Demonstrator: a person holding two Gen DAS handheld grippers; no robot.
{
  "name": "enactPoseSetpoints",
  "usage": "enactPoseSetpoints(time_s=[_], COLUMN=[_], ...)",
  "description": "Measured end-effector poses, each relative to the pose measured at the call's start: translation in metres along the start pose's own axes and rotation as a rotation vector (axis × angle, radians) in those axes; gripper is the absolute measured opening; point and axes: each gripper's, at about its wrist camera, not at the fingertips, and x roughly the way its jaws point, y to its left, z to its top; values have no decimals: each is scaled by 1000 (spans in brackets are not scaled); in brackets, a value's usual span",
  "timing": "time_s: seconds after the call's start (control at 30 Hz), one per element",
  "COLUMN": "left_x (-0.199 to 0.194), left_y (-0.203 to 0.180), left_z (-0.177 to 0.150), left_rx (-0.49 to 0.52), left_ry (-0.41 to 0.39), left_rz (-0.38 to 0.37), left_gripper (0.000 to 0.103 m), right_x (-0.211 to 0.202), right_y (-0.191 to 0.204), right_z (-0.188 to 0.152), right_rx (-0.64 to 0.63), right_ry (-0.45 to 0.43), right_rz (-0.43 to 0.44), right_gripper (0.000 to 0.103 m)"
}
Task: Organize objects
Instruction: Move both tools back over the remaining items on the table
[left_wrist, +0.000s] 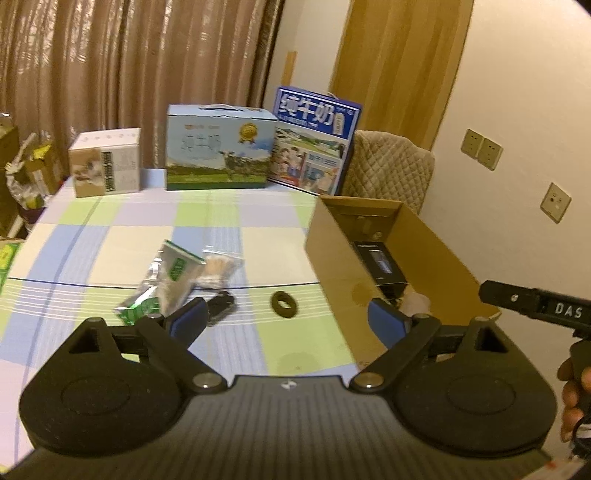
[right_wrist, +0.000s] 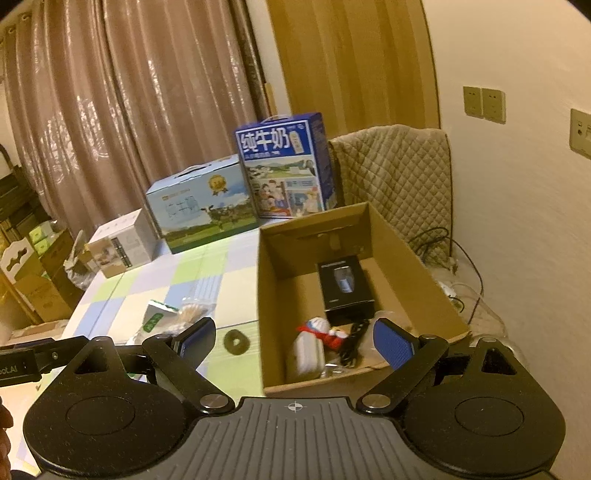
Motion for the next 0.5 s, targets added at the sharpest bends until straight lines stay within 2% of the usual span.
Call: enactPoseSetpoints(time_s=[0.37, 0.5], left_x=[-20, -20], left_y=[58, 72], left_z=[-21, -22], left_rx=[-24, -30], left_ry=[5, 7], left_rz=[98, 125], left_gripper=[102, 102], right_x=[7, 12], right_y=[43, 59], right_z=[-14, -23], right_rx=[-45, -70], right_ry=[14, 24], right_rz=[62, 87], right_gripper=[90, 90])
